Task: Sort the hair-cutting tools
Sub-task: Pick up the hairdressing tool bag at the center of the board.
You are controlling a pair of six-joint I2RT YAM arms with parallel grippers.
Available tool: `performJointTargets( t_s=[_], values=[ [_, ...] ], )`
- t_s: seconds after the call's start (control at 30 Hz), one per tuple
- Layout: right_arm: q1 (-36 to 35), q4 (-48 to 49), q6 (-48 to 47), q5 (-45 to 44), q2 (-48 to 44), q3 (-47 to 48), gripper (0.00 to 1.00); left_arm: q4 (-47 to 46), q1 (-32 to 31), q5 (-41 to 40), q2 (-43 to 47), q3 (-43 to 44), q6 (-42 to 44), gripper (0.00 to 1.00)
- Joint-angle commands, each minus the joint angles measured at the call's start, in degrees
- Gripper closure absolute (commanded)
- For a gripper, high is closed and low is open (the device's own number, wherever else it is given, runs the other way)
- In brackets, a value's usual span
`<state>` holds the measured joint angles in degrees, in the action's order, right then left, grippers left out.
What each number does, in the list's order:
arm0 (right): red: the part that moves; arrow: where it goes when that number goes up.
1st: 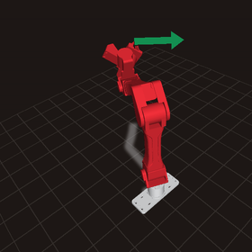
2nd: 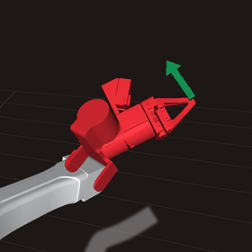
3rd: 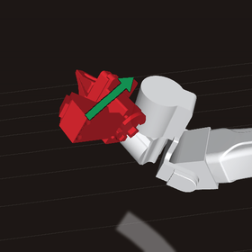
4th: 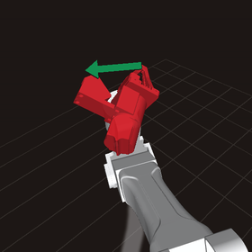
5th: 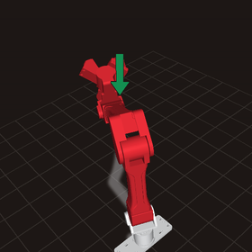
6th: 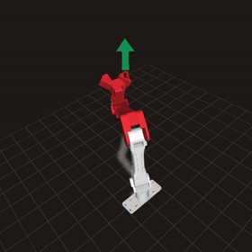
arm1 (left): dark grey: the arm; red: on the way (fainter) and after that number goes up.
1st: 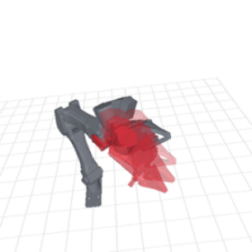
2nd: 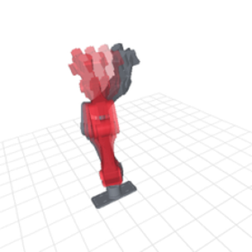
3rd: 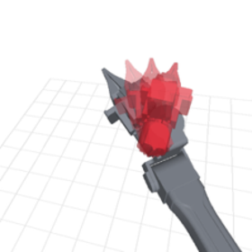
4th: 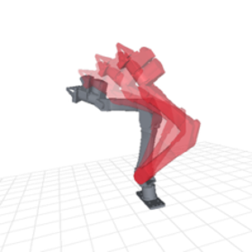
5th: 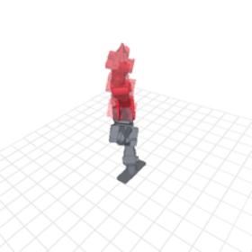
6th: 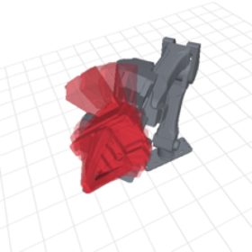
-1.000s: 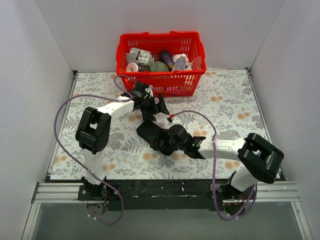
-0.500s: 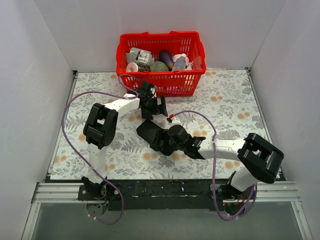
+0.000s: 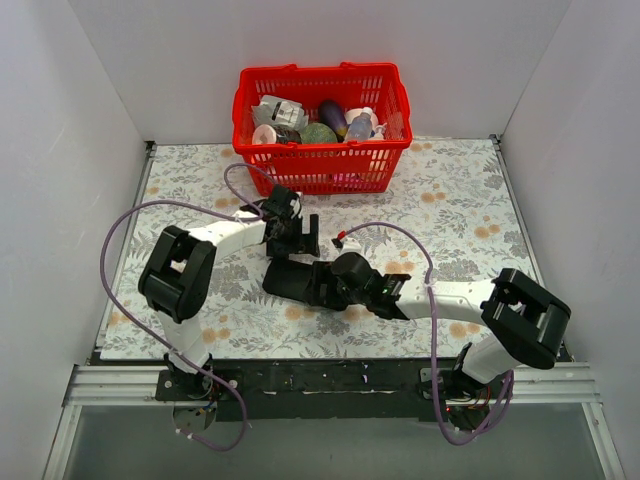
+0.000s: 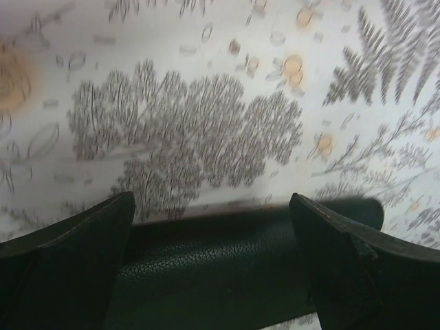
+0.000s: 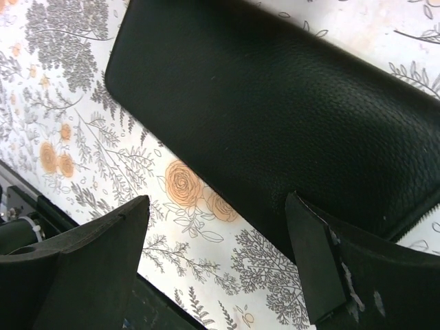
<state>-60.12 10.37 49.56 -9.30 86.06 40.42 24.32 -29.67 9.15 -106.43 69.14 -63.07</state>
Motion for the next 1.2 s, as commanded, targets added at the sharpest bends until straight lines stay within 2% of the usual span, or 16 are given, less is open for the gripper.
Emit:
performJointTargets(
  t_s=[0.0, 0.27, 0.6, 0.83, 0.97, 1.17],
  values=[
    [-0.97, -14.58, 0.89, -5.99, -0.19, 0.71, 0.11, 9.79, -0.92, 4.11, 5.87, -6.30, -2.75, 0.02],
    [-1.49, -21.26, 2.47, -9.59, -0.20, 2.47, 0.11, 5.66, -1.53, 13.78, 16.59, -15.78, -9.26, 0.02],
    [-1.49, -21.53, 3.70, -8.89, 5.78, 6.15, 0.10, -3.39, -5.39, 18.36, 25.92, -28.27, -19.89, 0.02],
    [-0.35, -21.53, 1.07, -10.21, 9.47, 9.32, 0.09, -7.70, -8.82, 18.89, 24.70, -28.45, -24.20, 0.02],
    [2.98, -20.39, -1.13, -8.11, 10.18, 9.59, 0.09, -9.37, -11.72, 17.66, 23.82, -28.45, -26.05, 0.02],
    [4.04, -19.95, -2.19, -7.14, 8.69, 8.62, 0.09, -6.66, -12.08, 15.65, 26.36, -27.76, -23.43, 0.02]
  ],
)
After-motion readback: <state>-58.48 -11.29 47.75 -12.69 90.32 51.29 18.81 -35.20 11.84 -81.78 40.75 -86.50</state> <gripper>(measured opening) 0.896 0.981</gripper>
